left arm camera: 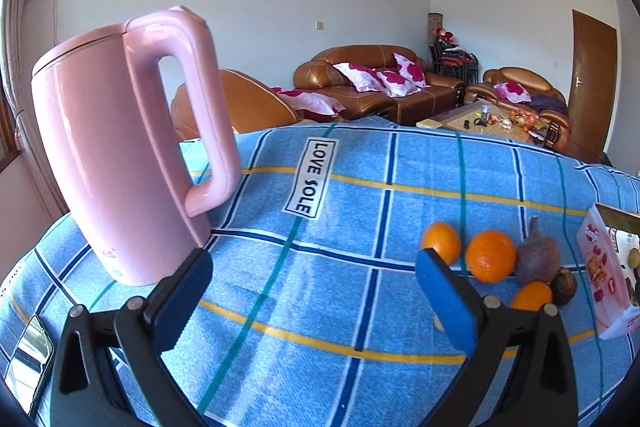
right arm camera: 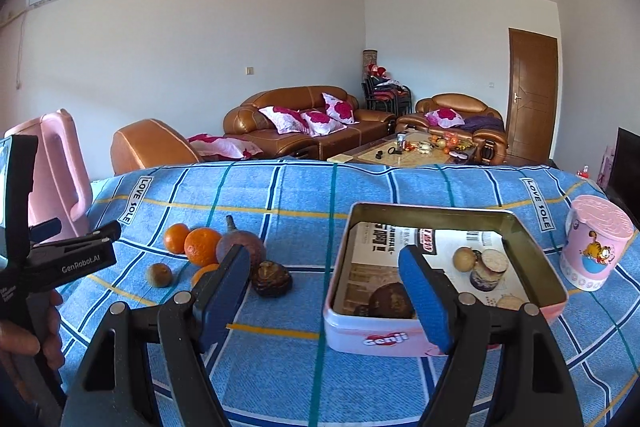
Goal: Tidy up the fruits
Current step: 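Withdraw both tools from the tin box toward the remaining fruit, then grasp the dark brown round fruit with the right tool while the left tool approaches a tan fruit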
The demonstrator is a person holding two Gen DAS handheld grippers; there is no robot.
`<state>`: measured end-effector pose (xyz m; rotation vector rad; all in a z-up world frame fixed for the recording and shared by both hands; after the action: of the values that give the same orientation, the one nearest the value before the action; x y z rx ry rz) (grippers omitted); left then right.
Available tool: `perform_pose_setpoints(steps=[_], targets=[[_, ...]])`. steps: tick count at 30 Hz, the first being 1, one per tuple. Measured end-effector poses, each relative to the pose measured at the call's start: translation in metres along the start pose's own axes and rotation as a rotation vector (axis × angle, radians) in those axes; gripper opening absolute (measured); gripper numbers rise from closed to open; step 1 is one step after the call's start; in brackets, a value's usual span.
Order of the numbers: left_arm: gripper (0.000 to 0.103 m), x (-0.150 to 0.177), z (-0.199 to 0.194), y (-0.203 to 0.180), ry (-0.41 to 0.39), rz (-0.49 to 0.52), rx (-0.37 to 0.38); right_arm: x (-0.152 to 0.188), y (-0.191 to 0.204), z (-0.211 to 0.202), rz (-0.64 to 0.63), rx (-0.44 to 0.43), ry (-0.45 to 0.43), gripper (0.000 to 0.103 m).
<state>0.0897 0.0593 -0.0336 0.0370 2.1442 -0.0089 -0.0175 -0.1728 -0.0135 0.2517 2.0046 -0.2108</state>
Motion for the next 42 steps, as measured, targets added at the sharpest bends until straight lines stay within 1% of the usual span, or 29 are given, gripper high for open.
perform_pose_setpoints(steps=[2,3,4,6,7,8,10,15,19,22,24,26,32,34,36,37,39,42], targets=[[0.103,0.001,0.005,0.006,0.02,-0.013,-0.012,0.0,0.01,0.006,-0.024,-0.03,0.021,0.078],[0.103,0.002,0.007,0.009,0.03,-0.019,-0.018,0.0,0.016,0.008,-0.042,-0.043,0.03,0.073],[0.103,0.002,0.009,0.012,0.039,-0.026,-0.024,0.0,0.022,0.011,-0.066,-0.057,0.042,0.06],[0.103,0.003,0.012,0.017,0.054,-0.044,-0.031,0.003,0.032,0.02,-0.111,-0.078,0.085,0.047],[0.103,0.004,0.013,0.019,0.058,-0.054,-0.029,0.004,0.035,0.025,-0.123,-0.086,0.108,0.041],[0.103,0.004,0.013,0.02,0.06,-0.059,-0.027,0.005,0.037,0.029,-0.132,-0.097,0.128,0.039],[0.103,0.005,0.014,0.021,0.062,-0.062,-0.028,0.007,0.042,0.04,-0.16,-0.114,0.169,0.039],[0.103,0.004,0.016,0.02,0.068,-0.052,-0.017,0.007,0.046,0.064,-0.229,-0.084,0.223,0.039],[0.103,0.002,0.017,0.015,0.064,-0.034,-0.005,0.015,0.052,0.087,-0.27,-0.12,0.322,0.039],[0.103,0.002,0.016,0.013,0.058,-0.02,-0.006,0.013,0.057,0.093,-0.323,-0.106,0.32,0.039],[0.103,0.002,0.015,0.011,0.058,-0.014,-0.002,0.014,0.058,0.097,-0.362,-0.076,0.319,0.039],[0.103,0.001,0.014,0.009,0.058,-0.007,-0.001,0.017,0.058,0.106,-0.397,-0.051,0.351,0.04],[0.103,0.001,0.015,0.008,0.055,0.002,0.007,0.014,0.056,0.106,-0.413,-0.05,0.344,0.039],[0.103,0.001,0.016,0.007,0.055,0.004,0.01,0.015,0.055,0.104,-0.411,-0.035,0.341,0.036],[0.103,0.001,0.015,0.006,0.053,0.008,0.014,0.014,0.055,0.098,-0.396,-0.034,0.332,0.035],[0.103,0.001,0.013,0.006,0.051,0.01,0.017,0.013,0.055,0.093,-0.385,-0.033,0.309,0.035],[0.103,0.002,0.011,0.003,0.044,0.018,0.032,0.005,0.053,0.077,-0.357,-0.023,0.229,0.035],[0.103,0.001,0.007,-0.005,0.029,0.045,0.058,-0.003,0.046,0.05,-0.256,-0.062,0.133,0.036]])
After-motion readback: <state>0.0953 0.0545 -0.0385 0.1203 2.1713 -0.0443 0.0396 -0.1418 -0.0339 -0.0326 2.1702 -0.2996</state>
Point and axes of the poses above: each gripper's, at about its wrist camera, not at the fingertips, and z roughly the way its jaws point, y to its left, x to its underside, the point moved 4 cm from there along z, roughly the way its jaws point, and after that the axes turned 6 degrees about x, right-handed, at the moved point
